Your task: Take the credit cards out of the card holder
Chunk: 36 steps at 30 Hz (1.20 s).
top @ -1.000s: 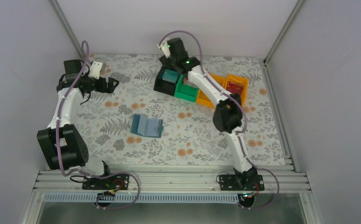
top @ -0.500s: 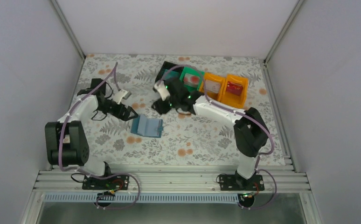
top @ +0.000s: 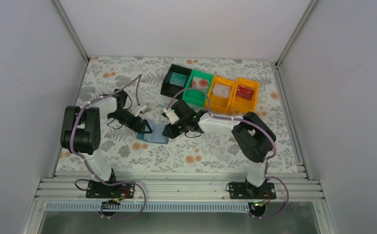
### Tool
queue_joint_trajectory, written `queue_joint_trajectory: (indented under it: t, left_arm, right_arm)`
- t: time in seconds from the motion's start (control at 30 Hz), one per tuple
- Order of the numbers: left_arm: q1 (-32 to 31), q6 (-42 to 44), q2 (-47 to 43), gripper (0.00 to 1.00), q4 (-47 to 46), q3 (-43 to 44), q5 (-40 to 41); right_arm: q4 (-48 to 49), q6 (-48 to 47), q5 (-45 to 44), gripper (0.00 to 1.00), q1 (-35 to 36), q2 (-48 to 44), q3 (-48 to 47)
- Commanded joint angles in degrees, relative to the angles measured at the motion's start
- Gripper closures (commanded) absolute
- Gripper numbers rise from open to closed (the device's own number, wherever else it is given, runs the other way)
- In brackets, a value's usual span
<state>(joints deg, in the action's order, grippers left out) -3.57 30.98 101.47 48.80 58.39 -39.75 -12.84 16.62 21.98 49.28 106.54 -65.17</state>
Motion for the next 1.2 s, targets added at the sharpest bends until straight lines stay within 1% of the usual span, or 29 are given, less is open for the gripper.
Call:
queue_joint_trajectory:
  t: [0.0,0.03,0.13,0.17,0.2,0.23,0.27,0.37,0.5,0.57,0.67,0.73,0.8,0.87,0.93,1.03,1.17]
  left_arm:
    - [-0.53,0.14,1.3,0.22,-1.53,1.37,-1.77]
    - [-0.62,0.21,1.6,0.32,-1.45,1.52,-2.05]
    - [-0.65,0.71,1.68,0.58,-1.67,1.55,-3.84]
    - [-0.66,0.7,1.71,0.69,-2.18,1.48,-4.9]
    - [-0.71,0.43,1.71,0.88,-2.78,1.45,-5.64]
    - [-0.65,0.14,1.69,0.96,-3.31,1.56,-5.9]
    - [-0.65,-0.06,1.48,0.97,-3.76,1.67,-5.72]
    - [-0.56,0.42,-2.67,0.98,-5.2,2.27,-4.87]
    - [-0.57,1.3,-13.52,0.98,-7.64,4.77,-4.44]
    - [-0.58,2.16,-18.83,0.98,-8.12,6.55,-6.59]
    - [-0.59,3.85,-24.93,0.98,-6.79,9.73,-13.35]
    - [-0.71,5.1,-27.08,0.98,-4.32,13.37,-18.22]
    - [-0.73,5.7,-27.94,0.98,-1.23,17.06,-21.54]
    - [-0.73,6.39,-28.65,0.97,1.34,19.97,-24.26]
    - [-0.73,7.12,-29.45,0.98,3.28,21.9,-27.0]
    - [-0.82,11.41,-30.23,0.98,8.32,24.37,-32.94]
    - [-0.82,9.27,-31.52,0.97,8.39,25.45,-34.52]
  right_arm:
    - [4.66,0.89,2.98,0.8,0.04,5.72,-3.4]
    - [4.85,0.8,3.29,0.8,0.05,6.38,-3.81]
    - [5.8,0.59,5.56,0.82,-0.16,6.73,-4.24]
    - [6.14,0.34,6.36,0.82,-0.28,6.14,-4.24]
    - [6.47,0.1,6.56,0.82,-0.43,5.12,-4.14]
    - [6.86,-0.1,6.29,0.81,-0.68,3.74,-3.87]
    - [7.23,-0.24,5.52,0.8,-0.98,1.96,-3.36]
    - [10.87,-1.16,2.34,0.68,-1.82,-6.25,0.82]
    - [15.31,-5.4,-1.19,0.58,-3.0,-20.55,8.13]
    - [17.35,-6.98,-2.26,0.5,-3.8,-27.96,10.88]
    - [19.82,-9.44,-2.02,0.39,-5.5,-36.72,14.15]
    - [20.57,-10.68,-1.48,0.32,-6.99,-41.16,14.97]
    - [22.42,-11.39,1.05,0.26,-8.75,-45.18,15.94]
    - [24.6,-11.53,2.73,0.19,-9.96,-48.49,16.95]
    - [24.78,-11.88,4.4,0.17,-10.33,-49.86,16.09]
    - [23.62,-11.35,8.51,0.15,-10.34,-48.77,13.49]
    - [24.61,-8.84,11.09,0.16,-10.37,-46.46,12.37]
